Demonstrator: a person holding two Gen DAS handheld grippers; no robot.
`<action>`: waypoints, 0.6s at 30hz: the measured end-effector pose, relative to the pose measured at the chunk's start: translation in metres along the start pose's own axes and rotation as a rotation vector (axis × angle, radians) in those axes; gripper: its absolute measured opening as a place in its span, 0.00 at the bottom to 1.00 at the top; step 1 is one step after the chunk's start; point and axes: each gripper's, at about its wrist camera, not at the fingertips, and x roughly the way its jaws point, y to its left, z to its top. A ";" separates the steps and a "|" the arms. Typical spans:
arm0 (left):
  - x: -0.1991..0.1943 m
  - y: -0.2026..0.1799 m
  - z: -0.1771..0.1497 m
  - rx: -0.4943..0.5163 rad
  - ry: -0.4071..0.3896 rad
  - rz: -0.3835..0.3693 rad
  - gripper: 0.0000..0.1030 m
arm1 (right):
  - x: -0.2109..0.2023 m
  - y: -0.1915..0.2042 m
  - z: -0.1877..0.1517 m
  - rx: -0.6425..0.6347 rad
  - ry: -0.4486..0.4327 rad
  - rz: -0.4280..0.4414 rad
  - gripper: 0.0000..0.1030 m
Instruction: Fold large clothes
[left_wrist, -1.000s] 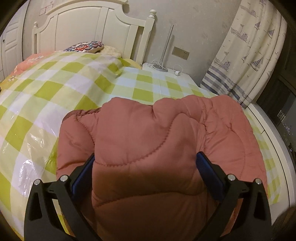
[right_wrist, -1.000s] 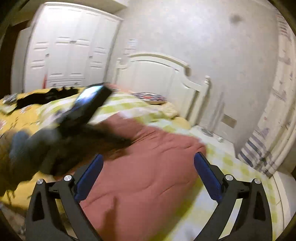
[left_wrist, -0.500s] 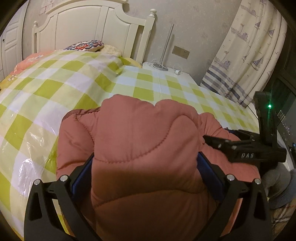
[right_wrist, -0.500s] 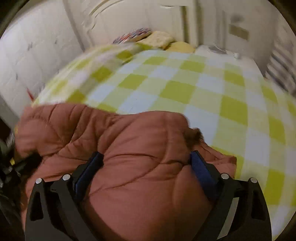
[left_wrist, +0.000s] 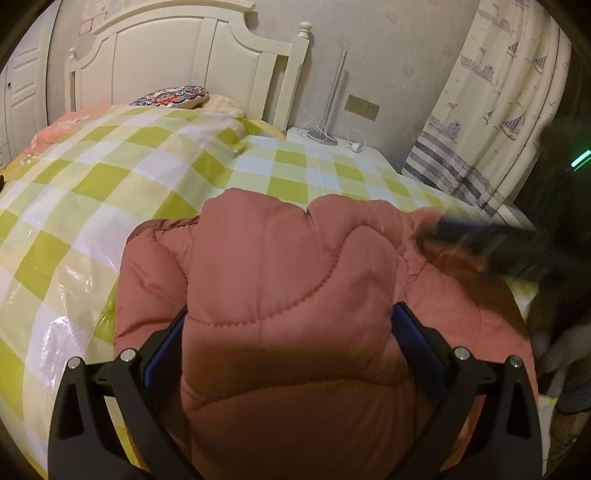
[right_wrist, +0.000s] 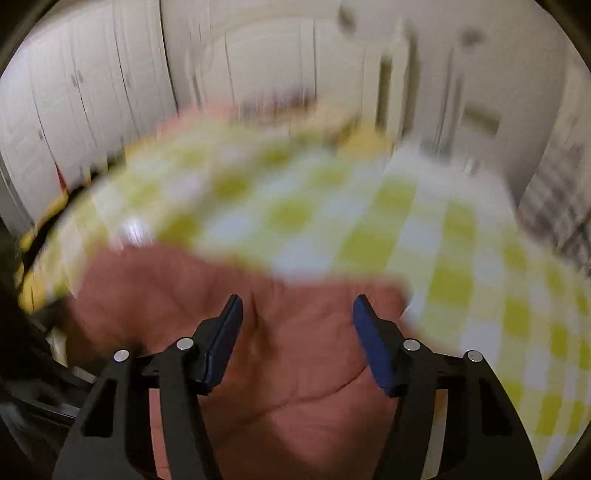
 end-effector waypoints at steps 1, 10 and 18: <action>0.001 0.000 -0.001 0.003 0.005 0.005 0.98 | 0.011 -0.002 -0.004 0.002 0.022 0.021 0.59; 0.001 0.001 -0.001 0.003 0.002 0.002 0.98 | -0.028 0.017 0.015 -0.072 -0.105 -0.080 0.60; 0.003 0.001 0.000 0.017 0.024 0.009 0.98 | 0.029 0.026 0.027 -0.090 0.071 -0.120 0.78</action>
